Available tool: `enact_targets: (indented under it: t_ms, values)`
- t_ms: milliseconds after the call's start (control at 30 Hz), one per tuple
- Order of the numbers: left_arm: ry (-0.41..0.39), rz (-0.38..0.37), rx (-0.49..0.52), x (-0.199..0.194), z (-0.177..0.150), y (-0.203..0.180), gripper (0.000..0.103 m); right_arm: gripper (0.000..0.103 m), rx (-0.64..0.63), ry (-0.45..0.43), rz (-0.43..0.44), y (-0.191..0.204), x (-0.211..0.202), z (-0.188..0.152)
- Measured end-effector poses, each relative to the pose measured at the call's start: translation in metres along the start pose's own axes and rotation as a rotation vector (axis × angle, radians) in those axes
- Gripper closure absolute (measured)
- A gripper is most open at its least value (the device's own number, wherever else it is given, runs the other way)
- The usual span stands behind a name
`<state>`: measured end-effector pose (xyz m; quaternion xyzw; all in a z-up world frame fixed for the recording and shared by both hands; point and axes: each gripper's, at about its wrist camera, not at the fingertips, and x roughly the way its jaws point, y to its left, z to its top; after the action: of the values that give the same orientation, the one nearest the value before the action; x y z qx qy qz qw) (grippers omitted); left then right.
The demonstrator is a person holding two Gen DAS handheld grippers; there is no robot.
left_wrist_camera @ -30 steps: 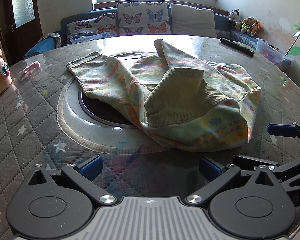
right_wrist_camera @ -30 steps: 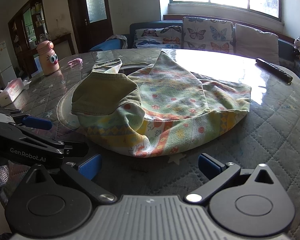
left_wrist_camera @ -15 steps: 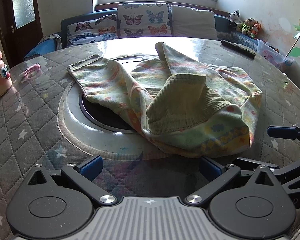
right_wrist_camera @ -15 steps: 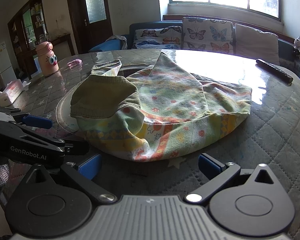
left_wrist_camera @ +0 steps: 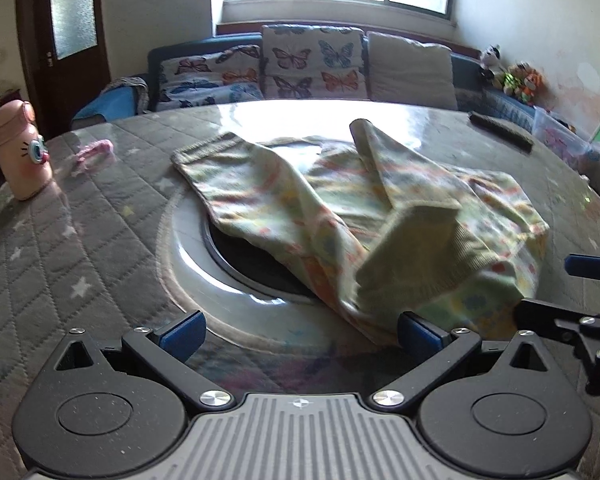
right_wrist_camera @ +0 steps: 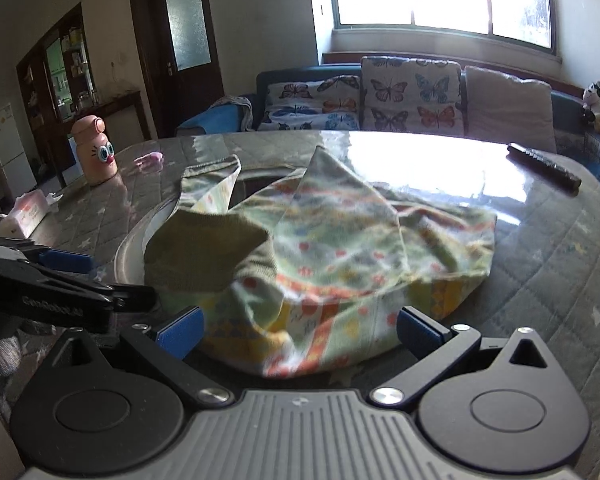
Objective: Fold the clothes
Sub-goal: 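Grasp the shirt edge with the left gripper while the right gripper grasps the corduroy part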
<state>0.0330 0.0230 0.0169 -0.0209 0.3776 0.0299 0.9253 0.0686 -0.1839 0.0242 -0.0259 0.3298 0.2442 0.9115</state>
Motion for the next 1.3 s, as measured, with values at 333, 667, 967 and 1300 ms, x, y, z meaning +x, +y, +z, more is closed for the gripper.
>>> enact_targets:
  t_ms: [333, 667, 967, 1300]
  values:
    - [-0.089, 0.039, 0.036, 0.006, 0.043, 0.009, 0.000, 0.000, 0.033, -0.024, -0.046, -0.024, 0.026, 0.039]
    - [-0.104, 0.047, 0.081, 0.048, 0.095, 0.011, 0.000, 0.000, 0.013, -0.012, -0.046, -0.040, 0.082, 0.083]
    - [-0.003, 0.045, 0.110, 0.112, 0.124, 0.015, 0.012, 0.006, 0.011, 0.018, -0.007, -0.043, 0.142, 0.122]
    - [0.093, 0.016, 0.116, 0.145, 0.130, 0.020, 0.048, 0.023, 0.027, 0.099, 0.022, -0.045, 0.192, 0.139]
